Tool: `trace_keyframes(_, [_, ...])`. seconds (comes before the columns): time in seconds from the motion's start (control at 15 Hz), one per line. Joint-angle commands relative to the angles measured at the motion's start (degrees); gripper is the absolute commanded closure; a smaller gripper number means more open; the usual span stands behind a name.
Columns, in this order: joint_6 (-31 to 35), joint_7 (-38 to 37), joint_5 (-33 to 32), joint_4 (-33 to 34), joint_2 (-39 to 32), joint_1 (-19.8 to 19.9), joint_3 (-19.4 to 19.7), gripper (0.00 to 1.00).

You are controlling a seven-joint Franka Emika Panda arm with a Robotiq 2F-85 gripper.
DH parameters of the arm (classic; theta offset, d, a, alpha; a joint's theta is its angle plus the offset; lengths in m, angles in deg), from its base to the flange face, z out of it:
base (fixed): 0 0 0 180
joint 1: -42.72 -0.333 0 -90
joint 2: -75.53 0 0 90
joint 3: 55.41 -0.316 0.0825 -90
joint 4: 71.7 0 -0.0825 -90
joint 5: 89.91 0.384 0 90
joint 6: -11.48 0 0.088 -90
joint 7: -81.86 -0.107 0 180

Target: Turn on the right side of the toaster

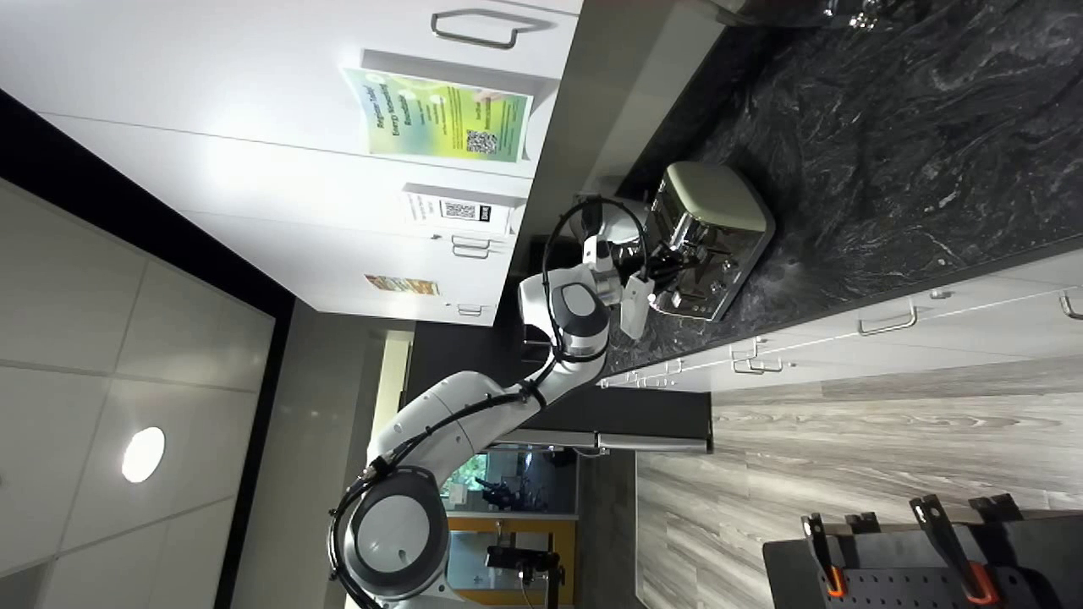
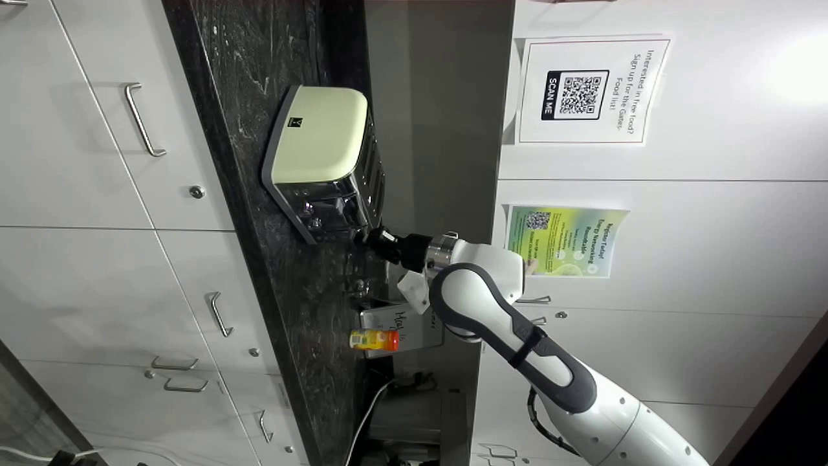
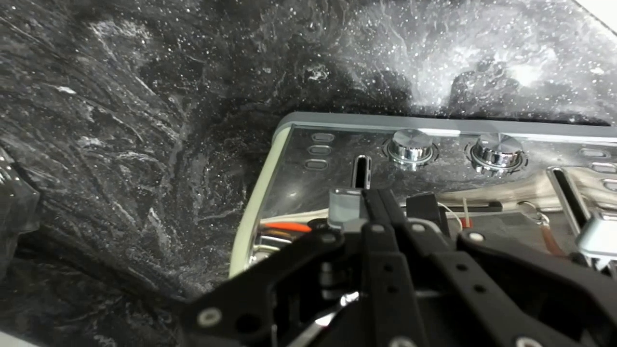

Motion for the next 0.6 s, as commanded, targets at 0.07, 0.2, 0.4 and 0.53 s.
trace_keyframes(0.07, [1.5, -2.9, -2.3, 2.5, -2.4, -1.6, 2.3, 1.00])
trace_keyframes(0.2, [1.1, -3.2, -2.3, 3.3, -3.4, -1.7, 2.5, 1.00])
trace_keyframes(0.4, [0.8, -2.9, -1.8, 4.3, -4.6, -1.7, 2.6, 1.00])
trace_keyframes(0.53, [0.7, -2.7, -1.4, 4.8, -5.5, -1.6, 2.6, 1.00])
